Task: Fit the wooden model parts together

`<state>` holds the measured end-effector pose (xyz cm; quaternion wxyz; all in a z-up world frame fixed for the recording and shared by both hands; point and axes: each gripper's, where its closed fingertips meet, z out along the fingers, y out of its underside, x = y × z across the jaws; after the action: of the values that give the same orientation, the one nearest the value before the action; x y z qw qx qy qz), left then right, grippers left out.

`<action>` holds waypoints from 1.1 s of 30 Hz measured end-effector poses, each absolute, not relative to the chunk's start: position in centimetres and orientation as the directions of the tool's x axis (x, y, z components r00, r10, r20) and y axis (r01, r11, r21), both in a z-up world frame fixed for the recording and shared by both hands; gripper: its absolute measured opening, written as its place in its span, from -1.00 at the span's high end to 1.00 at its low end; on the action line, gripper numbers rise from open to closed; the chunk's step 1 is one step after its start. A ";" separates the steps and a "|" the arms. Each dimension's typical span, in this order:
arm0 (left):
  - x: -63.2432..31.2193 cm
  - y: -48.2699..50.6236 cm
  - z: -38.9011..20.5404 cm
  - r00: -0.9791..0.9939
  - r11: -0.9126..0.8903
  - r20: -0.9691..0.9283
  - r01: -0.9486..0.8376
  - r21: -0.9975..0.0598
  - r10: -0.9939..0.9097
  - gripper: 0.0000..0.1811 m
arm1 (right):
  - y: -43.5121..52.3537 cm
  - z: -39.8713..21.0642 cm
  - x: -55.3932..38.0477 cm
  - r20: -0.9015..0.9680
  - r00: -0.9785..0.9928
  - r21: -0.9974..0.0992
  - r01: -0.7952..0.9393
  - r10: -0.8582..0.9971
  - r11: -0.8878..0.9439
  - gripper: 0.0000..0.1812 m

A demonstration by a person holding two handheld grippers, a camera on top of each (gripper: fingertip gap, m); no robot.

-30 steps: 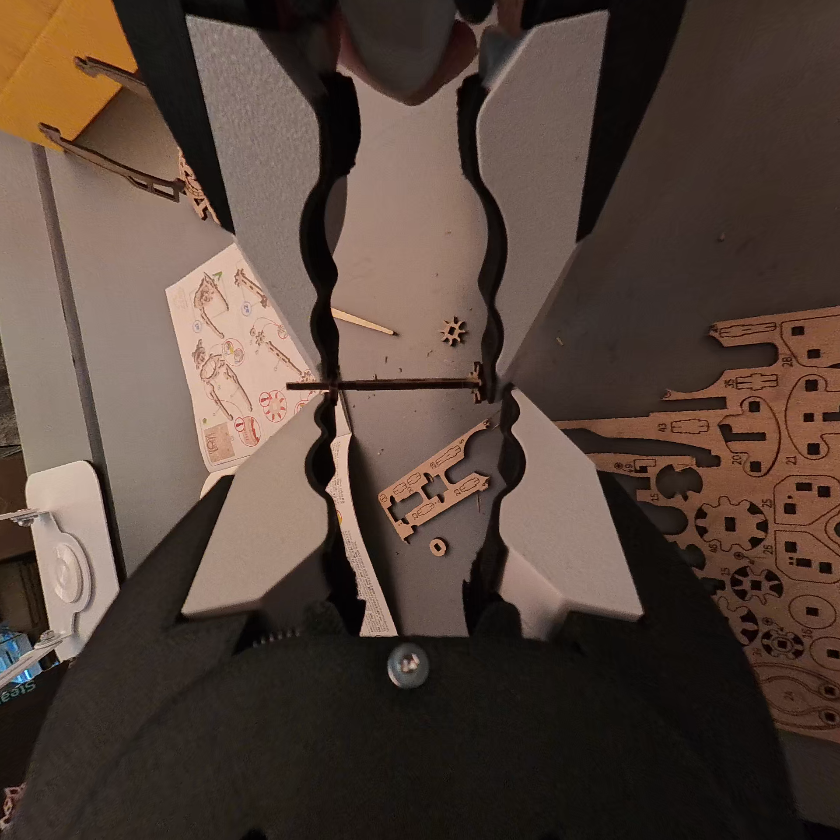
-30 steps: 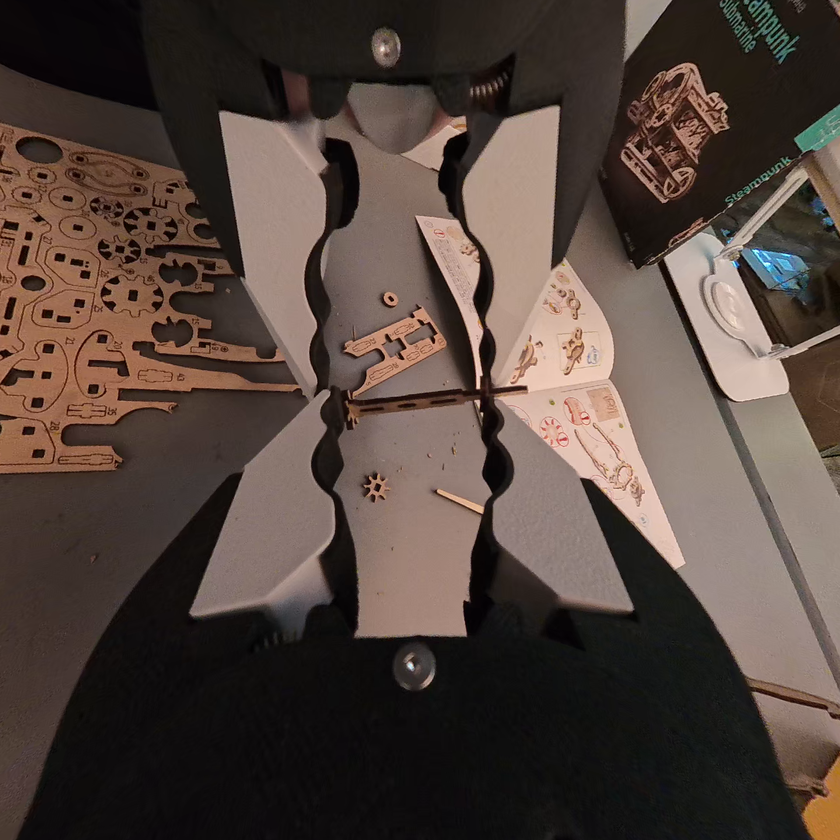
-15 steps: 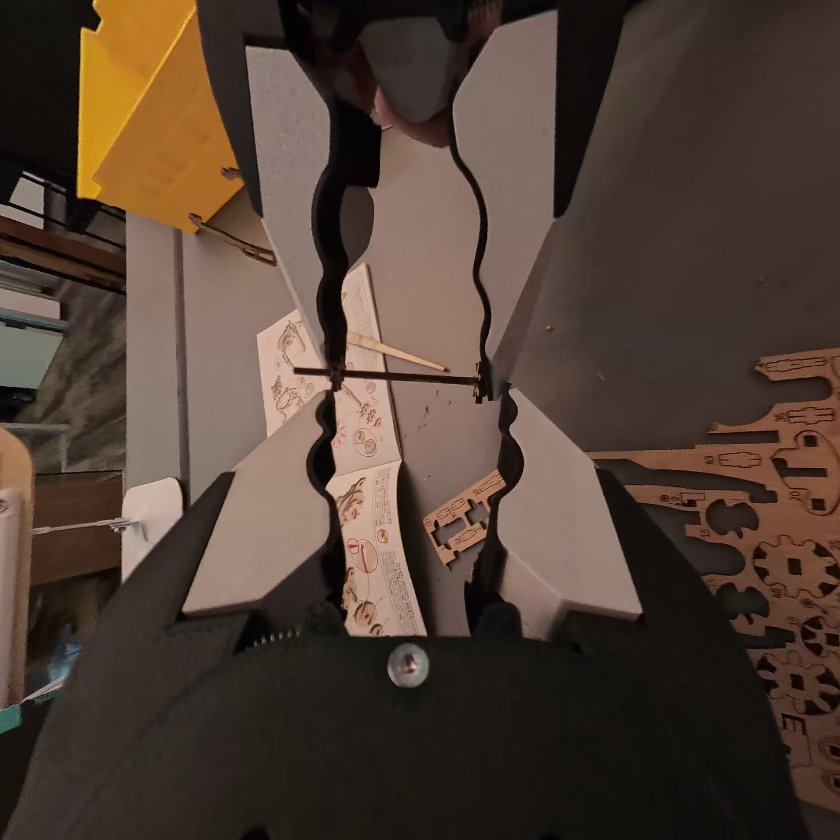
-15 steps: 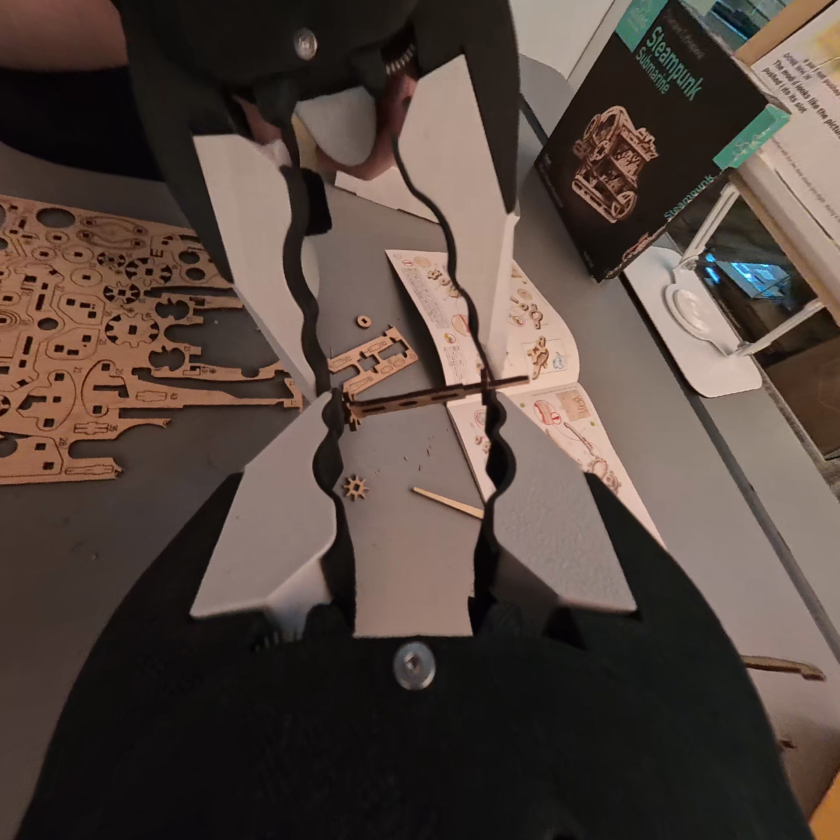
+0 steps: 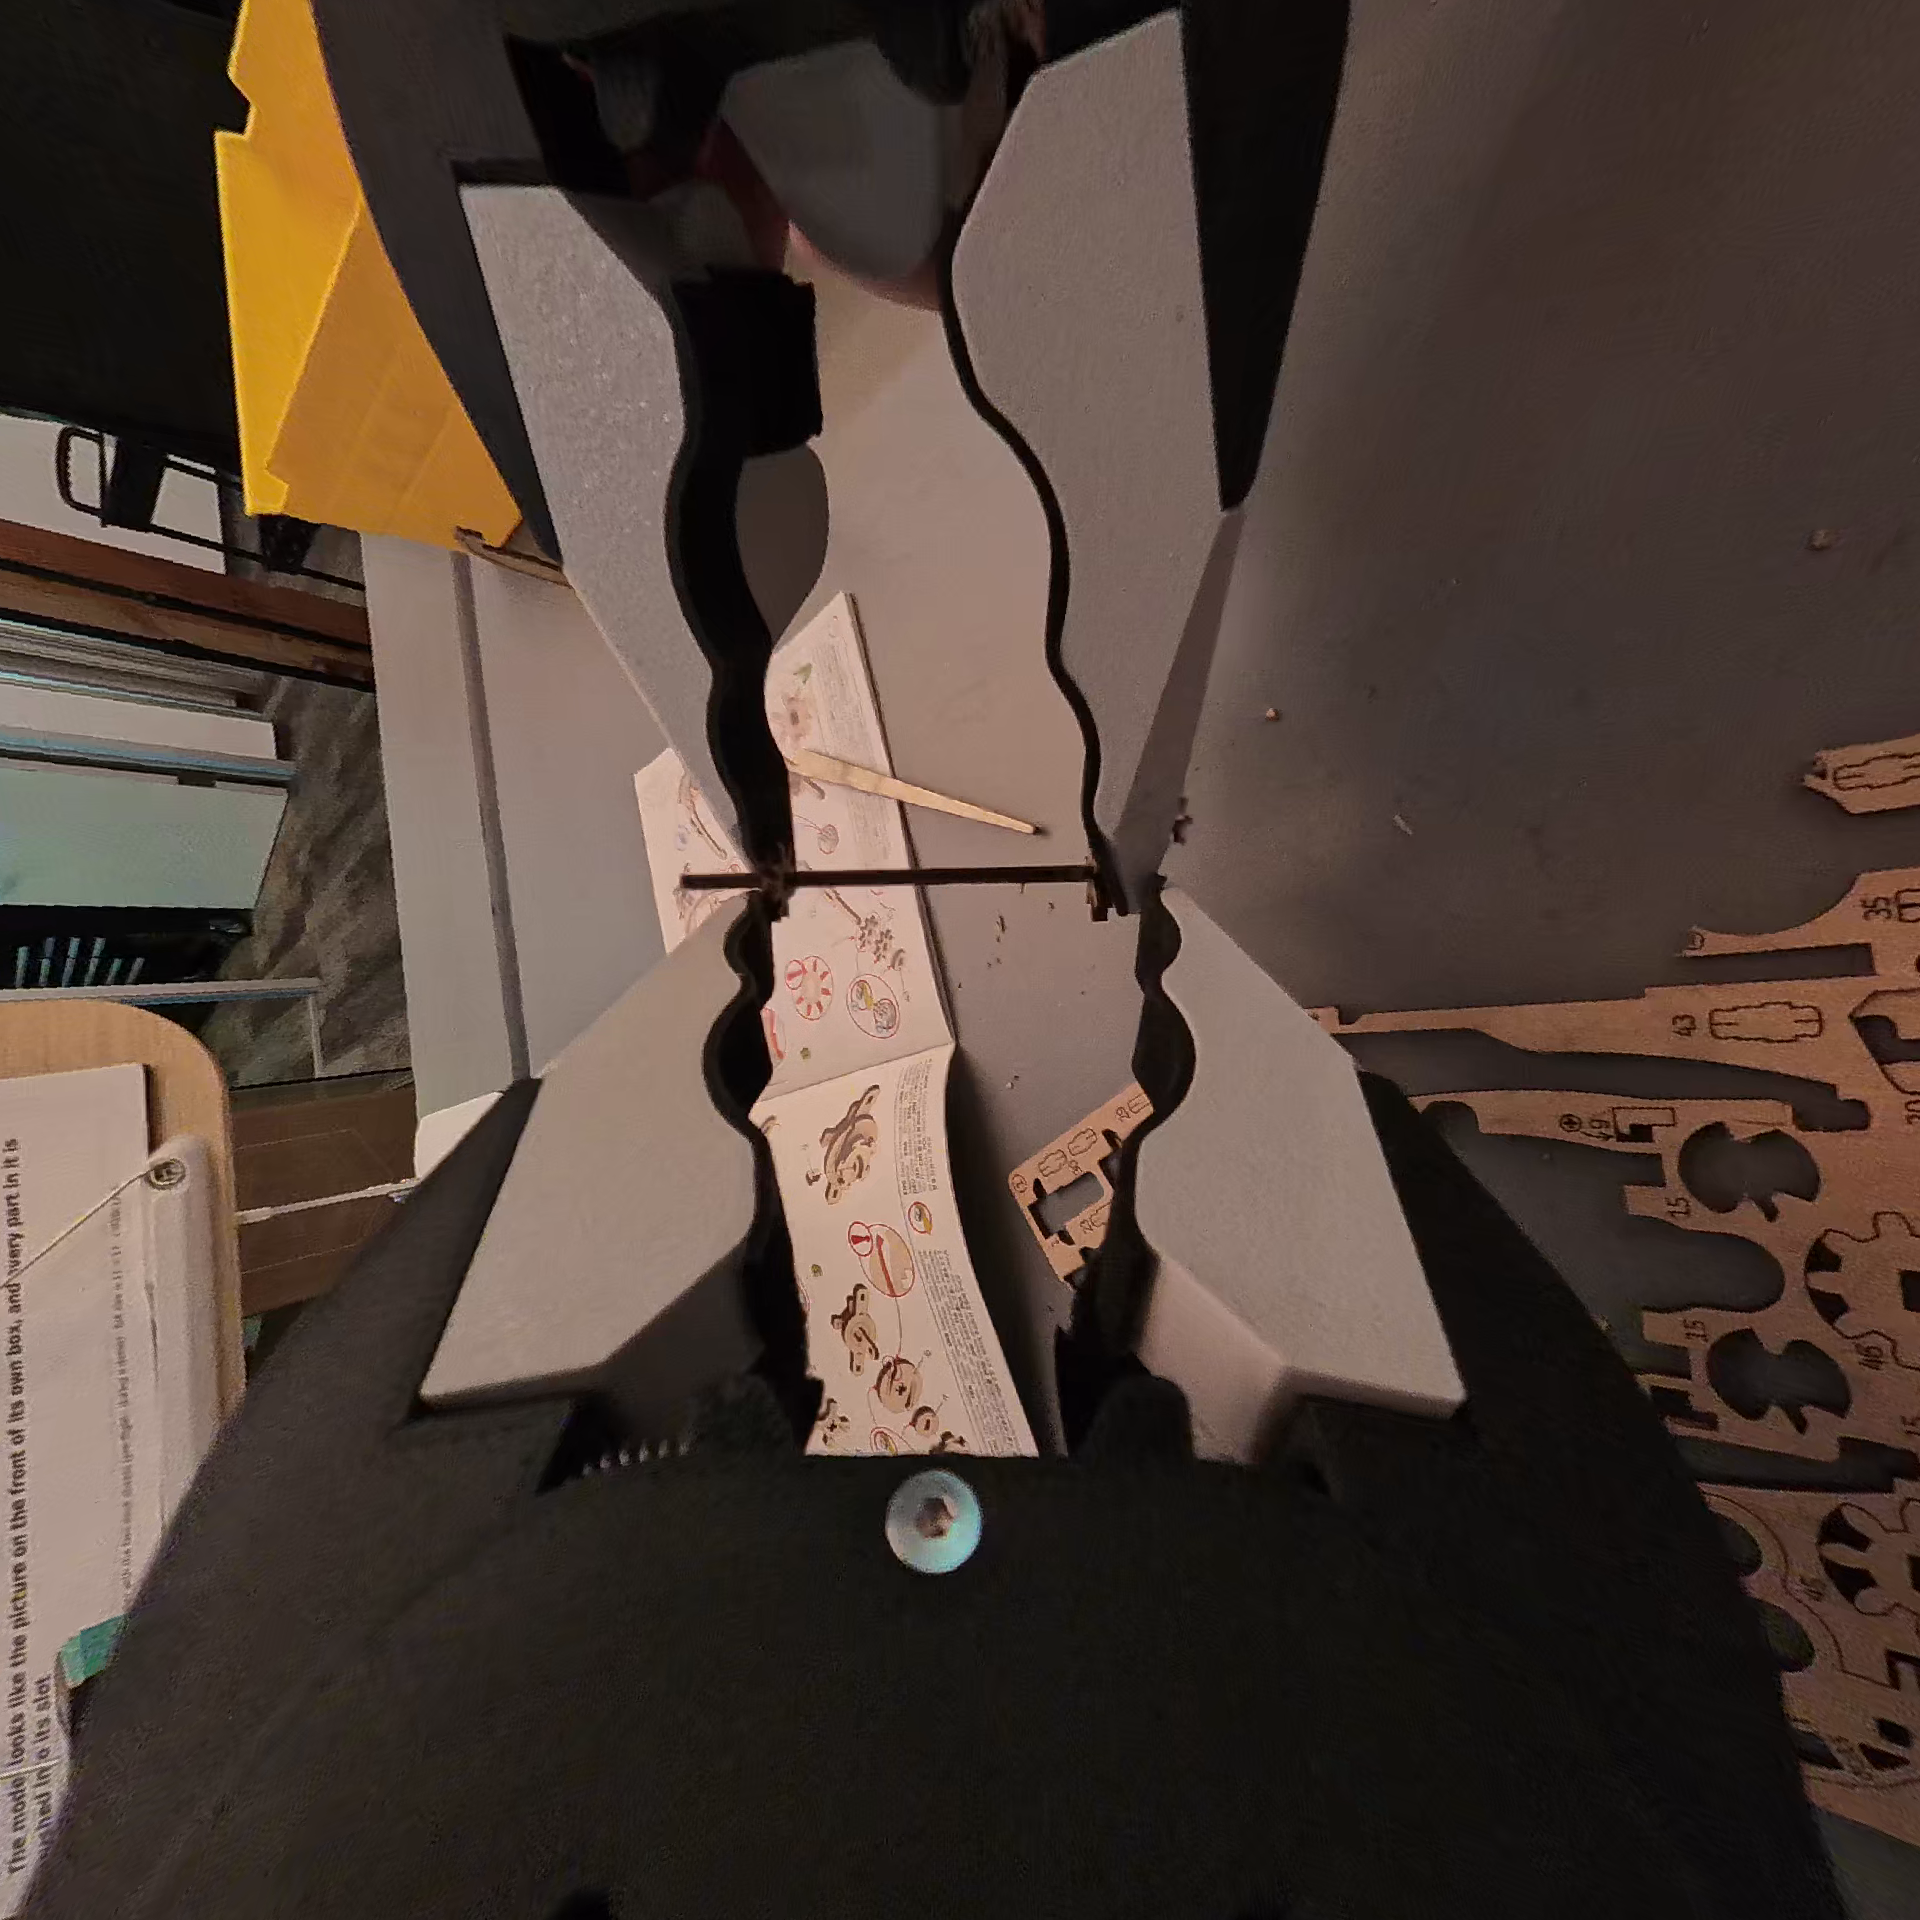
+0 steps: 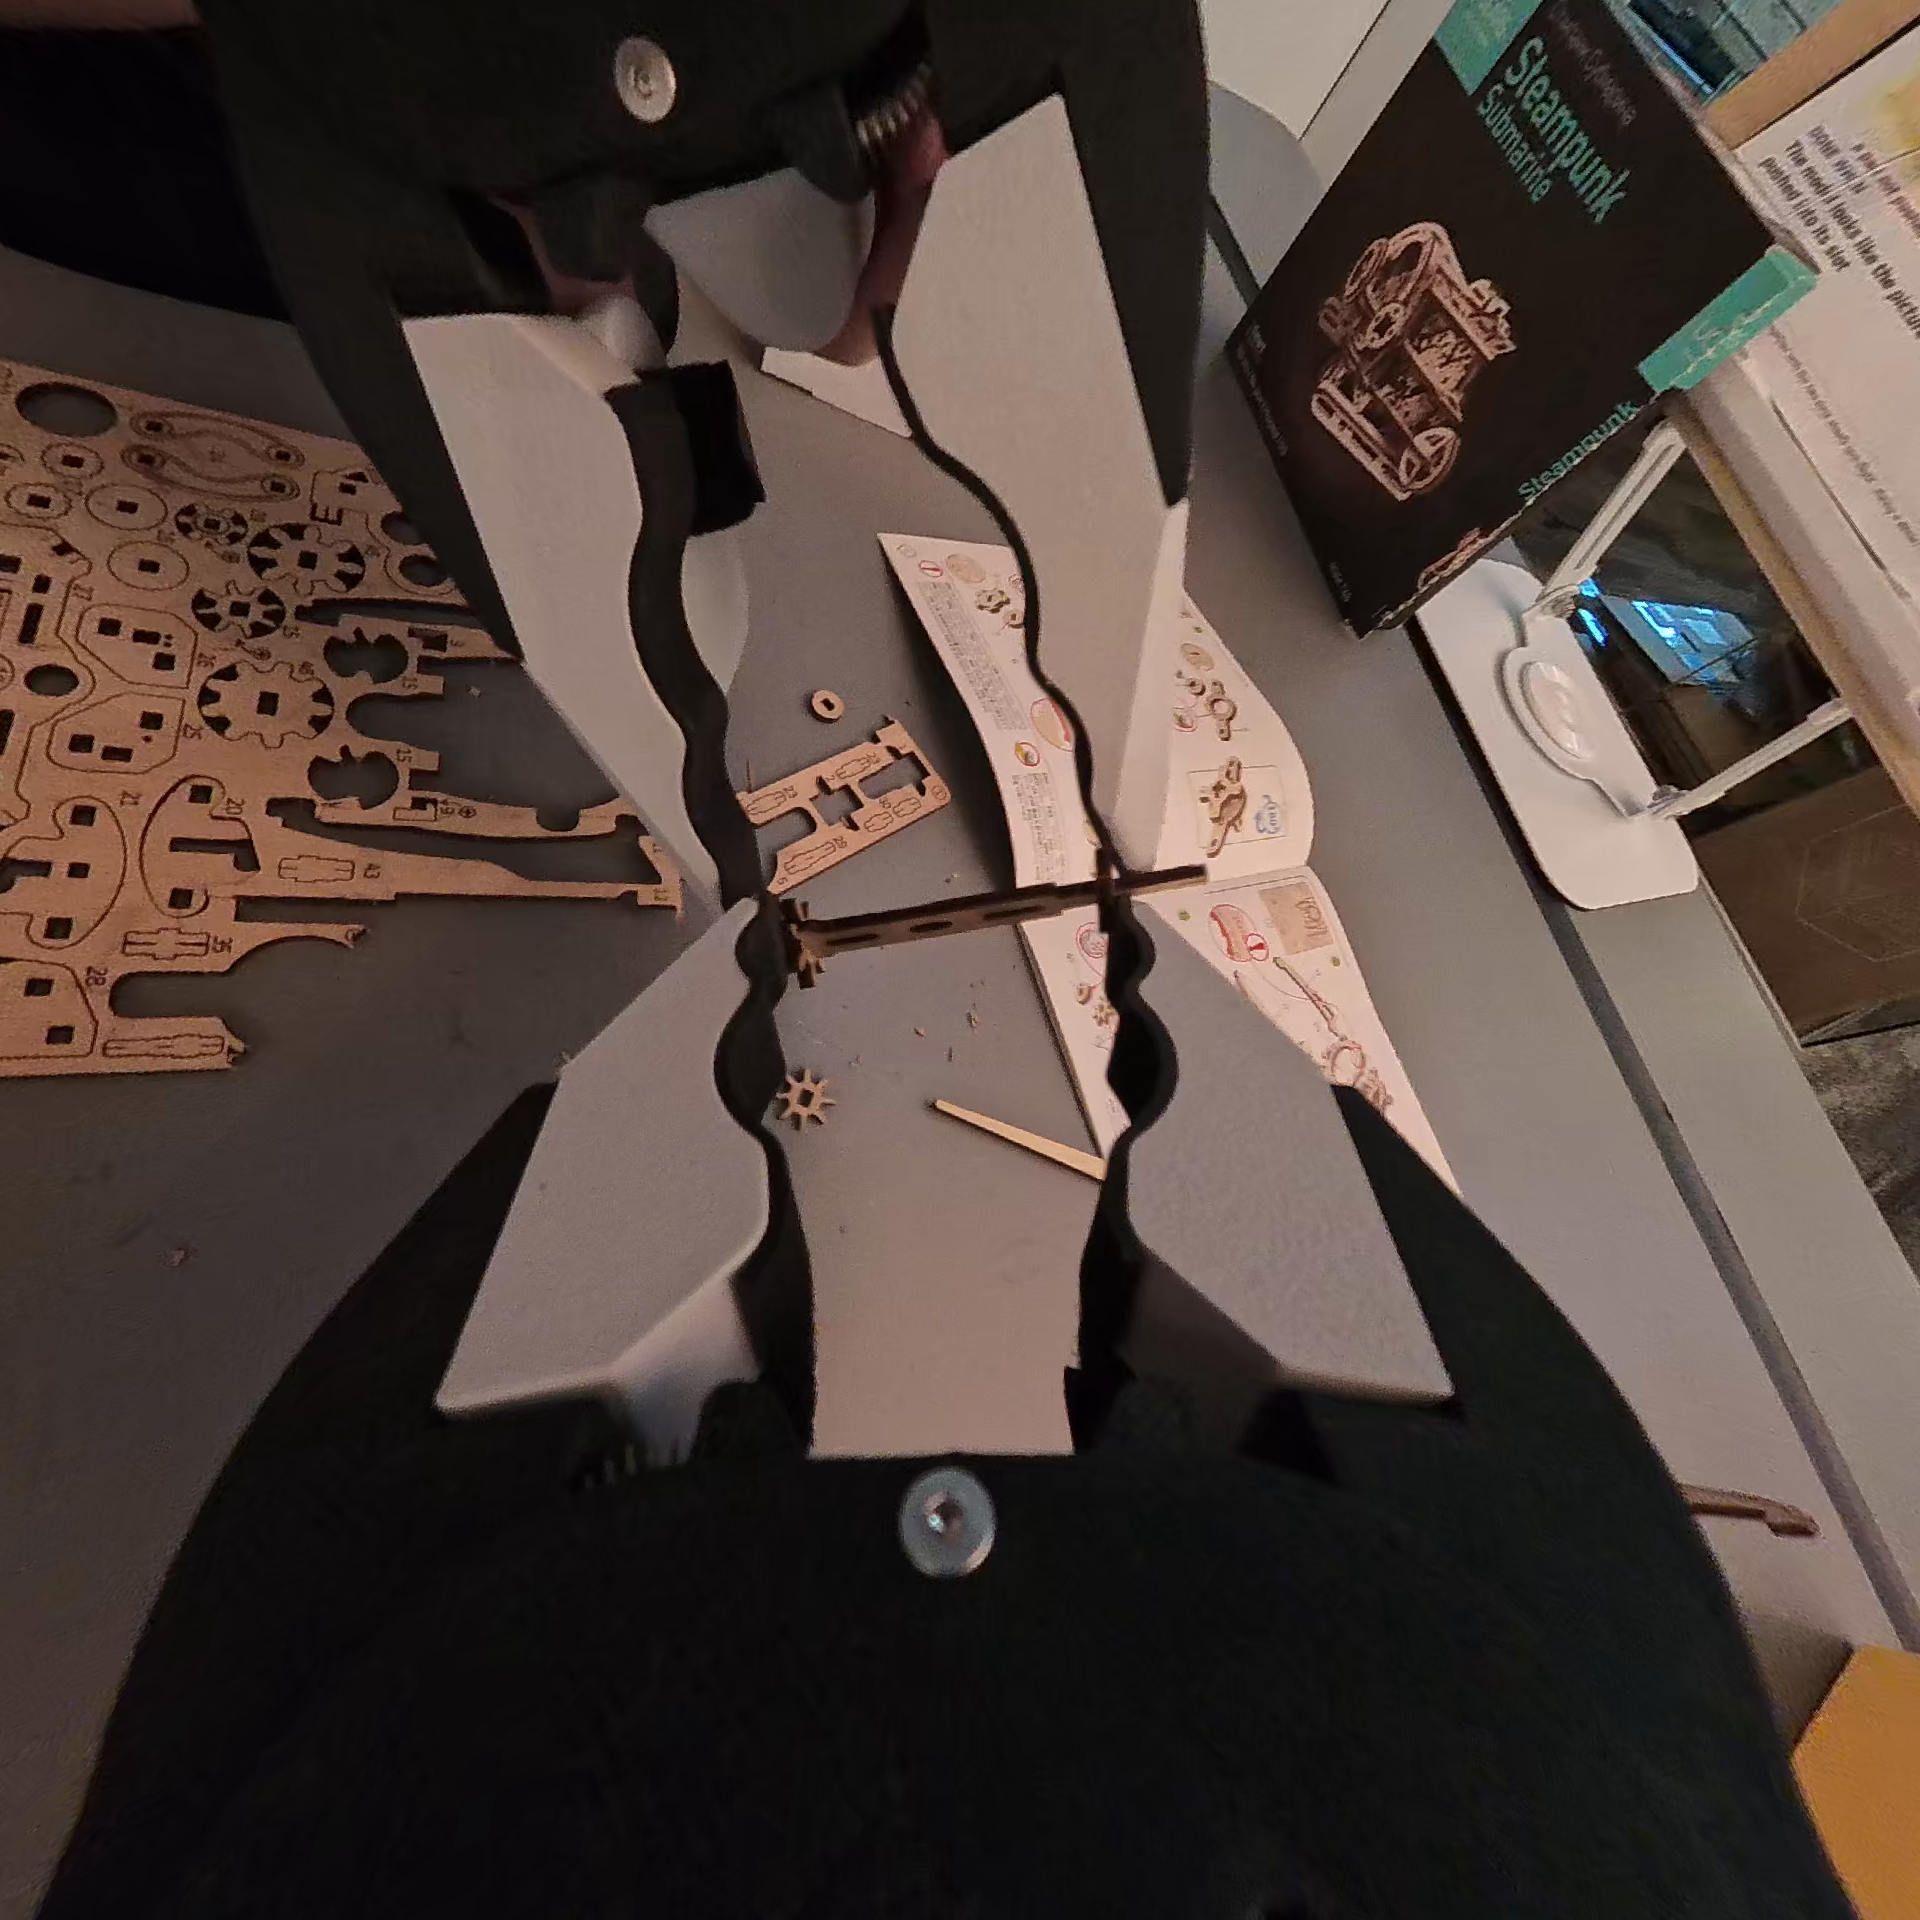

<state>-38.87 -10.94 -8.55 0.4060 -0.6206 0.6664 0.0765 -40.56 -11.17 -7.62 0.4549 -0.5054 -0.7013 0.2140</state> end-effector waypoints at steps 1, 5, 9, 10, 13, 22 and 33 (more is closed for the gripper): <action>-38.8 -10.9 -8.4 0.103 0.222 -0.639 -0.886 -0.407 -0.762 0.23 | -11.1 -7.5 -40.5 0.422 -0.073 -0.764 0.509 0.904 0.397 0.34; -38.7 -10.9 -8.4 0.102 0.230 -0.645 -0.883 -0.409 -0.757 0.24 | -11.1 -7.4 -40.4 0.410 -0.072 -0.770 0.506 0.909 0.387 0.35; -38.7 -11.0 -8.7 0.095 0.224 -0.641 -0.890 -0.398 -0.762 0.24 | -11.2 -7.8 -40.5 0.393 -0.083 -0.769 0.516 0.916 0.377 0.35; -38.7 -11.0 -8.6 0.095 0.226 -0.643 -0.888 -0.399 -0.760 0.24 | -11.2 -7.7 -40.5 0.393 -0.082 -0.770 0.514 0.916 0.377 0.35; -38.7 -11.0 -8.4 0.098 0.230 -0.648 -0.886 -0.402 -0.756 0.24 | -11.2 -7.4 -40.5 0.394 -0.078 -0.777 0.504 0.916 0.377 0.35; -38.6 -10.9 -8.3 0.096 0.233 -0.662 -0.891 -0.389 -0.743 0.25 | -11.2 -7.3 -40.4 0.400 -0.077 -0.775 0.503 0.913 0.382 0.35; -38.1 -12.4 -3.0 0.215 0.281 -0.515 -0.637 -0.718 -0.830 0.24 | -12.5 -1.8 -40.0 0.429 -0.050 -0.880 0.200 0.902 0.430 0.32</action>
<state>-38.05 -12.44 -3.00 0.5068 -0.5921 0.6193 -0.0954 -39.97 -12.54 -1.75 0.5427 -0.4249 -0.6485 0.3232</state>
